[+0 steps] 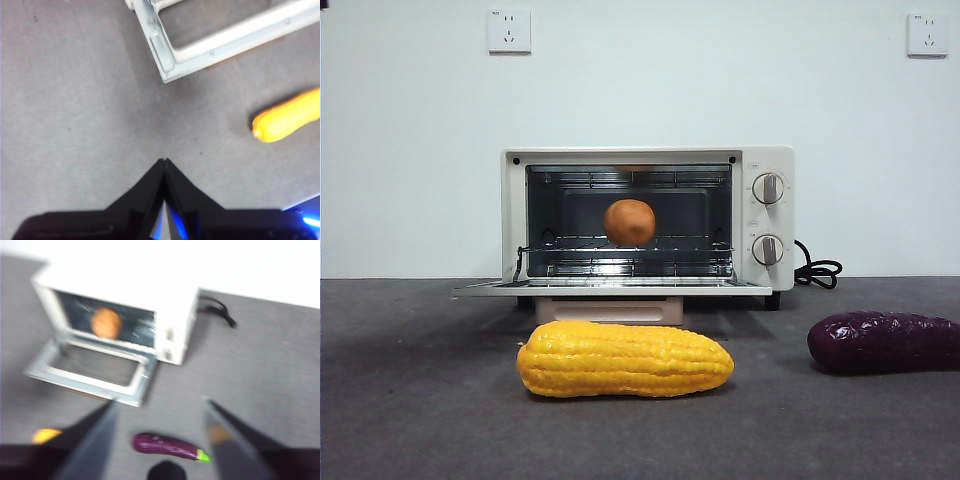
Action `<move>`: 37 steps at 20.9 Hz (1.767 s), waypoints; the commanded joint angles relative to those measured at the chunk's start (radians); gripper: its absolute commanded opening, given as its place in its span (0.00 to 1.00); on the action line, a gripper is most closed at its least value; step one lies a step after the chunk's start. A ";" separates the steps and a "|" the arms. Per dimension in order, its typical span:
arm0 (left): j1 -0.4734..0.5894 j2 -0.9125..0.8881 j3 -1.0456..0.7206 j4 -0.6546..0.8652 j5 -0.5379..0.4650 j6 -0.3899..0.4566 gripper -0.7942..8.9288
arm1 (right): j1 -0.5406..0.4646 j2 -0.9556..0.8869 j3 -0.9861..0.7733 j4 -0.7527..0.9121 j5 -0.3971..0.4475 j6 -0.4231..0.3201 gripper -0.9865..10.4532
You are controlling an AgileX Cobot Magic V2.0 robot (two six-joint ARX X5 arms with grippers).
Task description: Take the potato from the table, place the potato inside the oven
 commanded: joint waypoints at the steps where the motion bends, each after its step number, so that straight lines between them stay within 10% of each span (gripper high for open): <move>1: 0.070 0.035 -0.010 -0.007 0.080 0.001 0.08 | 0.002 -0.056 0.000 -0.020 -0.055 -0.006 0.08; 15: 0.449 0.387 -0.250 0.301 0.636 0.030 0.08 | 0.002 -0.251 -0.003 -0.020 -0.164 -0.036 0.08; 37: 0.504 0.706 -0.249 0.710 0.780 -0.386 0.08 | 0.002 -0.257 -0.036 -0.020 -0.153 -0.066 0.08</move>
